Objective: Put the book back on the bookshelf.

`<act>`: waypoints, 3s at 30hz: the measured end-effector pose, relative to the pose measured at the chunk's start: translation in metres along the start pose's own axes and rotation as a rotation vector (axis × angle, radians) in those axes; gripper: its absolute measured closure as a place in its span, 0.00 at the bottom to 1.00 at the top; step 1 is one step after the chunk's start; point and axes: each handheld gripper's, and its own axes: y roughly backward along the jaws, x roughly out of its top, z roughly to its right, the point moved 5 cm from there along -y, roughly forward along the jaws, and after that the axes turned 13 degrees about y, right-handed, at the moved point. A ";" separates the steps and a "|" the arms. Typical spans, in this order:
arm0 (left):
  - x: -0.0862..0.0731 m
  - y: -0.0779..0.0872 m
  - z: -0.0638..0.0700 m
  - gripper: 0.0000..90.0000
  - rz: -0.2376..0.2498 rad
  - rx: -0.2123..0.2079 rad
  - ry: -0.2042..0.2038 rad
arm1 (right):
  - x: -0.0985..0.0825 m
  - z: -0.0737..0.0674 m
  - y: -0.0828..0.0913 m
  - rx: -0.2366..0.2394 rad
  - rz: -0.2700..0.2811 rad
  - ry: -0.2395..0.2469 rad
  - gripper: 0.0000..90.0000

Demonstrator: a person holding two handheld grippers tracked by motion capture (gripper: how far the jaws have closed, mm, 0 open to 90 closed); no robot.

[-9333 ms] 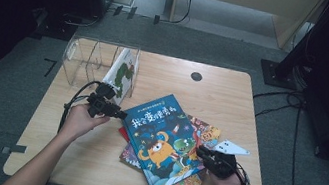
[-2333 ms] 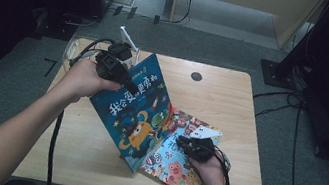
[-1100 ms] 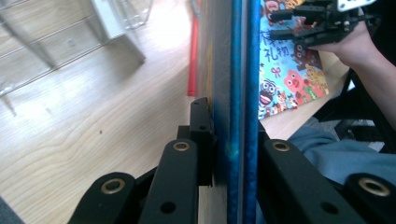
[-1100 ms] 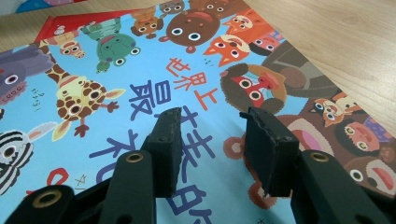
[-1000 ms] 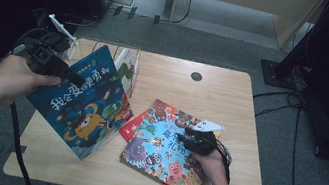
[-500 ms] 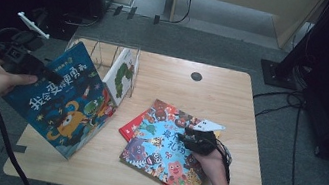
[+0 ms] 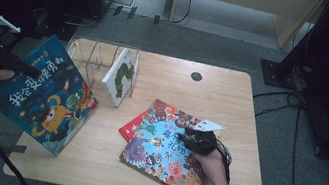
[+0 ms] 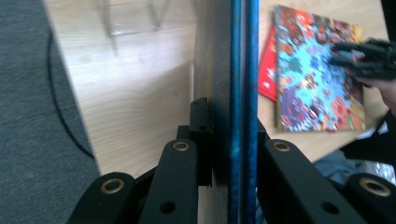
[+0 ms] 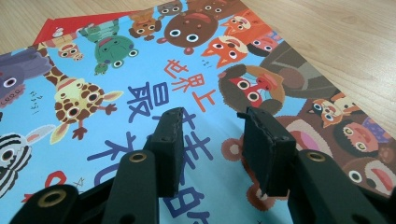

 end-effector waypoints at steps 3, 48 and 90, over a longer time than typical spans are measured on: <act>0.005 0.005 -0.010 0.90 0.017 0.011 0.038 | 0.000 0.000 0.000 -0.001 0.000 0.001 0.65; 0.128 -0.019 -0.033 0.88 0.131 -0.026 0.233 | 0.001 -0.002 -0.001 -0.030 -0.011 0.033 0.66; 0.101 -0.011 -0.048 0.51 0.159 -0.074 0.191 | -0.006 0.004 0.010 -0.023 0.008 -0.052 0.63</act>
